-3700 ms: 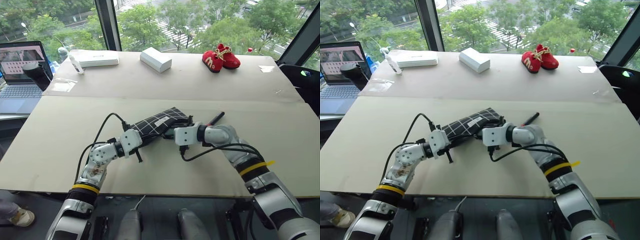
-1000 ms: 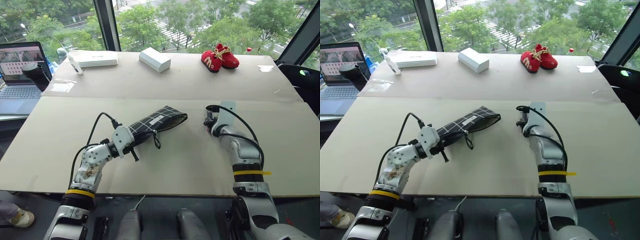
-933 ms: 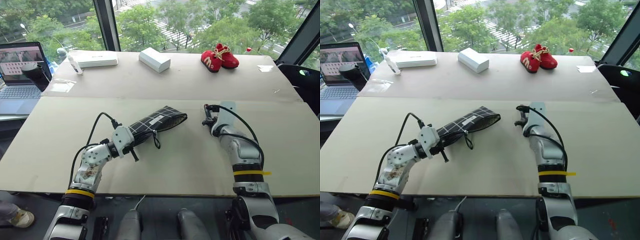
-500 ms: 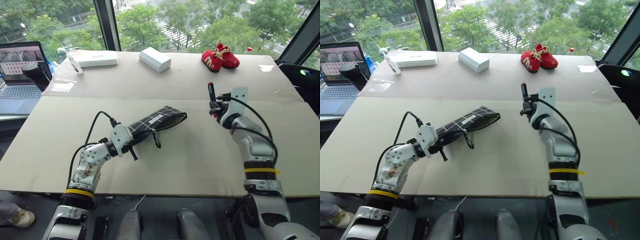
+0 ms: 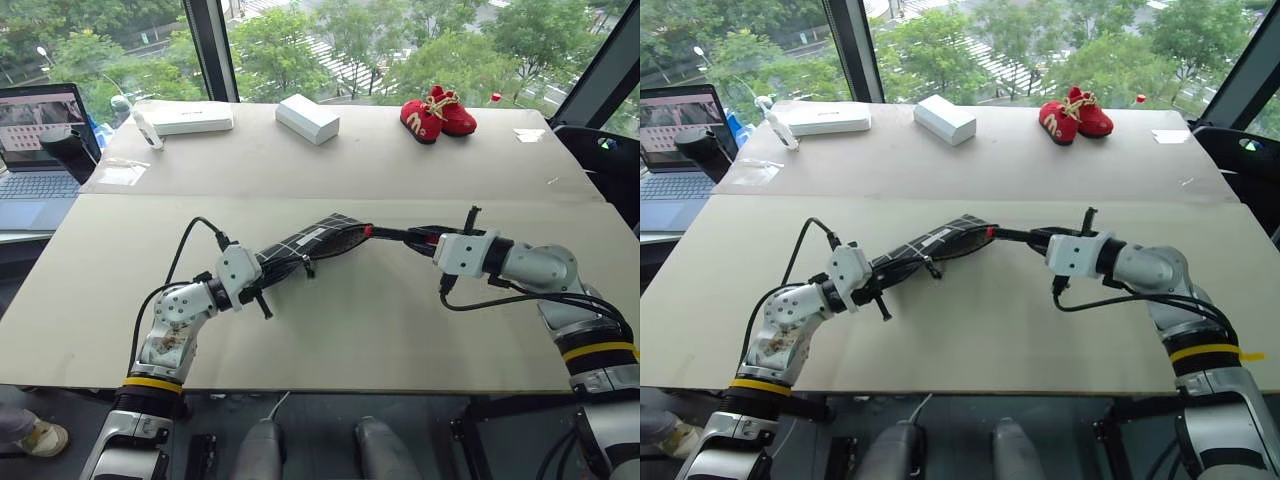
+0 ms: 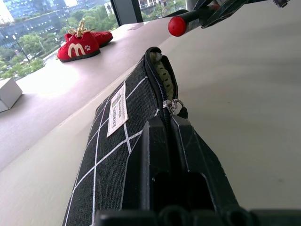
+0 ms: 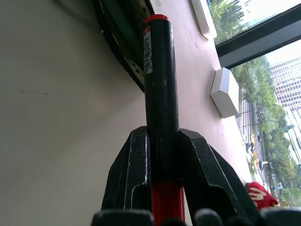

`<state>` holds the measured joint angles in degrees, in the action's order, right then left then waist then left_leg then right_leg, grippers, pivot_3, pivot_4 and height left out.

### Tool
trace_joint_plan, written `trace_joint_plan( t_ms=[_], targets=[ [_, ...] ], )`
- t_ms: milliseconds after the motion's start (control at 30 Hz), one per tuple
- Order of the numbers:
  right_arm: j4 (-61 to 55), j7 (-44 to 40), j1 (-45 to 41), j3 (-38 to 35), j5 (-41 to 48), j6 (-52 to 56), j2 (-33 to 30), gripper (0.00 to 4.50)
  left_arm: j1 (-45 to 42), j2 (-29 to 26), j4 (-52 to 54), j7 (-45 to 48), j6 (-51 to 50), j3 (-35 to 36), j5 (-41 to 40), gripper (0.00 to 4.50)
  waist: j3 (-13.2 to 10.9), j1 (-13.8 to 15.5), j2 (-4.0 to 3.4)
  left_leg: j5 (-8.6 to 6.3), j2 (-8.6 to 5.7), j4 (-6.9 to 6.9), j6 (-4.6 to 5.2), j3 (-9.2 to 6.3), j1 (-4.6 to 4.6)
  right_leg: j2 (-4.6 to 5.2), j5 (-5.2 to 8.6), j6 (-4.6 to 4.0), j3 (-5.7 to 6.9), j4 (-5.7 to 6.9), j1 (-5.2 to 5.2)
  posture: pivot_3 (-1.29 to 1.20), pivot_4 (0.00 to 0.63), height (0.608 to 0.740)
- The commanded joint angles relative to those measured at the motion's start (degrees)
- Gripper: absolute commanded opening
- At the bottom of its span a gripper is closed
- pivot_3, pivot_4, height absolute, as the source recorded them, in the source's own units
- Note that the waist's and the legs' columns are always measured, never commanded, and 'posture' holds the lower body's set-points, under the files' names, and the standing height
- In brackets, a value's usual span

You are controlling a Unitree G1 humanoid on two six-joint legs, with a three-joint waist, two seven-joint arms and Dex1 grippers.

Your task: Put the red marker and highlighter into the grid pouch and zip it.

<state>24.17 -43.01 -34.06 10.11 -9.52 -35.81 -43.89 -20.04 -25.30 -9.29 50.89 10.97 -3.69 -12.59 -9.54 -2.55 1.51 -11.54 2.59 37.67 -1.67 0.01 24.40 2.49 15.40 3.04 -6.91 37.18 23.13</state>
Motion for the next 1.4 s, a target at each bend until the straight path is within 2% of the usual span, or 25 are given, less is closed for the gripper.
trace_joint_plan(
  t_ms=[33,700,933,1167,1233,1333,1400],
  targets=[
    [2.5,2.4,-2.3,0.3,-3.0,-5.9,-0.1,0.53,-0.9,0.3,2.7,0.2,-0.1,0.4,-1.2,0.0,0.0,0.0,0.0,0.0,0.0,0.0,0.0,0.0,0.0,0.0,0.0,0.0,0.0,0.0,0.0,0.0,0.15,0.729],
    [8.2,4.8,-11.5,8.0,-13.3,-10.0,4.9,0.53,-1.6,2.4,1.0,0.8,0.8,-1.3,-0.2,0.0,0.0,0.1,0.0,0.0,0.0,0.01,0.0,-0.02,-0.03,0.0,-0.02,-0.03,0.0,0.03,-0.02,0.0,0.15,0.729],
    [10.3,6.0,-15.5,11.5,-16.8,-8.8,10.3,0.53,-2.0,2.8,0.6,0.9,0.9,-1.3,-0.2,0.0,0.0,0.0,-0.01,0.0,0.01,0.01,0.0,-0.02,-0.04,0.0,-0.02,-0.03,0.0,0.07,0.0,0.0,0.15,0.729],
    [12.1,5.5,-18.7,13.4,-16.5,-7.9,16.9,0.53,-2.0,2.7,0.6,0.9,0.8,-1.0,-0.1,0.0,0.0,0.1,-0.01,0.0,0.01,0.01,0.0,-0.04,-0.04,0.0,-0.02,-0.04,0.02,0.12,0.0,0.0,0.15,0.729],
    [11.9,4.8,-18.4,12.9,-15.2,-7.0,17.6,1.53,-2.0,2.7,0.8,0.8,0.7,-0.9,-0.1,0.0,0.0,0.3,-0.01,0.0,-0.01,0.03,0.0,-0.04,-0.02,0.02,-0.02,-0.04,0.03,0.14,0.0,0.0,0.15,0.729],
    [11.8,3.4,-18.3,11.8,-13.2,-4.8,17.6,2.42,-1.8,2.6,1.2,0.6,0.5,-0.8,-0.1,0.0,0.0,0.2,-0.01,0.0,0.0,0.06,0.0,-0.04,-0.04,0.02,-0.02,-0.04,0.02,0.2,0.0,0.0,0.15,0.729],
    [12.2,5.6,-18.5,10.2,-13.3,-4.2,16.3,3.16,-1.6,2.6,1.3,0.4,0.6,-0.8,-0.1,0.0,0.0,0.2,-0.01,0.0,0.0,0.07,0.0,-0.05,-0.06,0.02,-0.02,-0.04,0.03,0.35,0.04,0.0,0.15,0.729]
  ],
)
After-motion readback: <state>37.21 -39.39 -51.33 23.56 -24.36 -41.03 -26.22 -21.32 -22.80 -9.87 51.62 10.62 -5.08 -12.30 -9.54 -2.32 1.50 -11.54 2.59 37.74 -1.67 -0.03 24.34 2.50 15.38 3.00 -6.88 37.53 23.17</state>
